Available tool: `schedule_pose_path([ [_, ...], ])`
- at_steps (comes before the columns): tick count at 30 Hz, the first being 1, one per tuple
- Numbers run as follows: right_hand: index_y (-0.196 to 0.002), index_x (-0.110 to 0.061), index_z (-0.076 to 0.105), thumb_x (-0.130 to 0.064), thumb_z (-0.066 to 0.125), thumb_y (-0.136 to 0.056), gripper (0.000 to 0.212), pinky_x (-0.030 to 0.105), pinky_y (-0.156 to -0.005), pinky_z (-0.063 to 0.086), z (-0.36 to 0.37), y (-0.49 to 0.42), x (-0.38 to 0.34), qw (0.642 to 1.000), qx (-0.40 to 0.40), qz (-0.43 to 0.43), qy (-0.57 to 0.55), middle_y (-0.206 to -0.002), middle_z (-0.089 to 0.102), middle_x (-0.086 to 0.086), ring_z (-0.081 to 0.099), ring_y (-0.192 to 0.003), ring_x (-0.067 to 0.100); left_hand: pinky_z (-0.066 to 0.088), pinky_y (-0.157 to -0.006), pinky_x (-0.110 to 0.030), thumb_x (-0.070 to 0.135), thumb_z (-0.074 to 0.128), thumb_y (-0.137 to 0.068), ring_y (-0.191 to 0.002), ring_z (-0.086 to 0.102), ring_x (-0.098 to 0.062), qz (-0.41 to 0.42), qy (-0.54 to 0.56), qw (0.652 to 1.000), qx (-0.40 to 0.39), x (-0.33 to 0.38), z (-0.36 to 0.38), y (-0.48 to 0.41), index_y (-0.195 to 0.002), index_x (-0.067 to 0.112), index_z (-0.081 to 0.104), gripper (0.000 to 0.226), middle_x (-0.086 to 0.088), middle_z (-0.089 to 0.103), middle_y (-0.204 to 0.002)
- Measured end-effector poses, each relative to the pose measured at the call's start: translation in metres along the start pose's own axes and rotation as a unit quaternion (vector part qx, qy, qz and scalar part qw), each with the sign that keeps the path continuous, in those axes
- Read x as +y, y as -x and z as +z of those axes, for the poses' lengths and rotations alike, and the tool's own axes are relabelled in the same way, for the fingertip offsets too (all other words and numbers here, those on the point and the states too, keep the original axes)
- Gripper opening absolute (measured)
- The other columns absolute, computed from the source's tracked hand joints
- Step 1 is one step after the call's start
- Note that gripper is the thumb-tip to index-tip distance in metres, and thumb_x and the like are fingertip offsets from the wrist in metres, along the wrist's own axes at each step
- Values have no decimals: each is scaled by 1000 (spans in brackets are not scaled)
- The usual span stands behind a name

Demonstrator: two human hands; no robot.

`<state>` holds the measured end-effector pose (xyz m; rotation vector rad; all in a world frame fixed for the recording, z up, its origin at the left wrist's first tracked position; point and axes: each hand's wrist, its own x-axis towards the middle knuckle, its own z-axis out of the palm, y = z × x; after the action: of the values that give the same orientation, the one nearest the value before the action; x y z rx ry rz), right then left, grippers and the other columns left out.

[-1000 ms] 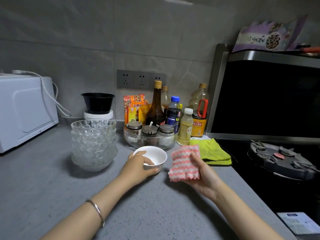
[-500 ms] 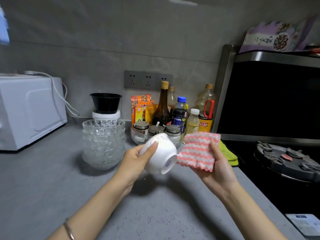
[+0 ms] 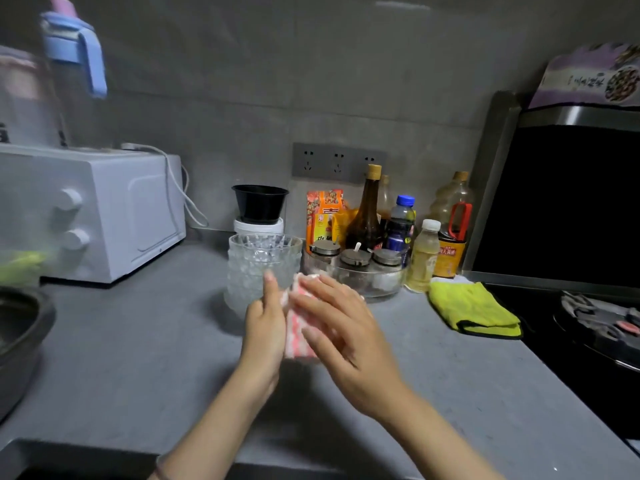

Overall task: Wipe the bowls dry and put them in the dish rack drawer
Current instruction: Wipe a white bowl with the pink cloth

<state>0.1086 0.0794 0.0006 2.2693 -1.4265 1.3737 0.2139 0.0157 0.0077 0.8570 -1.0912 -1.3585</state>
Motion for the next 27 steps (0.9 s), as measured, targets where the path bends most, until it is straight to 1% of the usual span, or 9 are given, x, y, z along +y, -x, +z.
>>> schedule_pose_path([
  [5, -135, -30, 50, -50, 41, -93, 46, 30, -114, 20, 21, -12, -6, 992, 29, 8, 122, -144, 43, -14, 29, -137, 4, 55, -67, -31, 58, 32, -93, -84, 70, -21, -19, 7, 1000, 2, 0, -10, 0, -98, 14, 67, 56, -8, 73, -88],
  [8, -131, -29, 55, -45, 41, -93, 43, 24, -108, 29, 27, -20, -5, 991, 46, 39, 118, -139, 49, -11, 40, -130, 5, 55, -76, -33, 57, 30, -94, -82, 70, -18, 16, -42, 999, -1, 0, -12, -2, -85, 16, 70, 58, -6, 74, -83],
  [11, -124, -35, 59, -43, 43, -92, 37, 20, -102, 38, 25, -32, 0, 988, 44, 141, -42, -130, 57, -12, 48, -120, -1, 53, -70, -36, 64, 33, -84, -74, 71, -21, 57, -92, 994, -11, 0, -16, -1, -77, 6, 71, 70, -8, 73, -72],
  [14, -122, -37, 58, -35, 43, -98, 29, 10, -89, 41, 18, -36, 9, 942, -3, 252, -220, -121, 59, -16, 54, -110, -4, 47, -56, -29, 55, 42, -88, -60, 65, -19, 75, -83, 994, -11, 1, -21, 1, -67, 5, 65, 59, -6, 68, -60],
  [16, -128, -33, 55, -34, 40, -98, 34, 5, -91, 38, 20, -28, 8, 940, 21, 233, -249, -124, 56, -21, 50, -113, -11, 45, -54, -27, 45, 45, -94, -57, 62, -17, 77, -62, 995, -1, 2, -23, 0, -65, 6, 63, 52, -6, 66, -59],
  [18, -132, -33, 50, -40, 35, -96, 40, 11, -104, 32, 26, -17, 1, 959, 55, 186, -208, -135, 50, -19, 42, -125, -9, 44, -53, -24, 38, 46, -96, -58, 59, -16, 77, -34, 996, 15, 1, -22, -4, -65, 7, 63, 47, -3, 65, -58],
  [21, -138, -32, 45, -51, 33, -96, 47, 25, -113, 25, 32, -7, -5, 996, 47, 77, -22, -145, 42, -14, 31, -137, 2, 49, -53, -17, 35, 44, -98, -57, 64, -8, 79, -36, 996, 6, -2, -20, -8, -66, 11, 67, 46, 4, 69, -58],
  [23, -137, -29, 48, -53, 35, -94, 52, 28, -111, 28, 27, -12, -5, 996, 42, 51, 64, -144, 44, -13, 33, -136, 3, 52, -58, -17, 38, 41, -98, -62, 67, -5, 77, -49, 996, -20, -3, -16, -6, -67, 16, 69, 47, 5, 71, -61],
  [27, -124, -32, 61, -49, 40, -91, 43, 26, -100, 41, 16, -26, 1, 992, 34, 120, -31, -127, 58, -17, 49, -119, -3, 50, -60, -17, 40, 42, -97, -64, 66, -5, 89, -89, 990, -56, 0, -14, -5, -69, 15, 70, 47, 4, 71, -64],
])
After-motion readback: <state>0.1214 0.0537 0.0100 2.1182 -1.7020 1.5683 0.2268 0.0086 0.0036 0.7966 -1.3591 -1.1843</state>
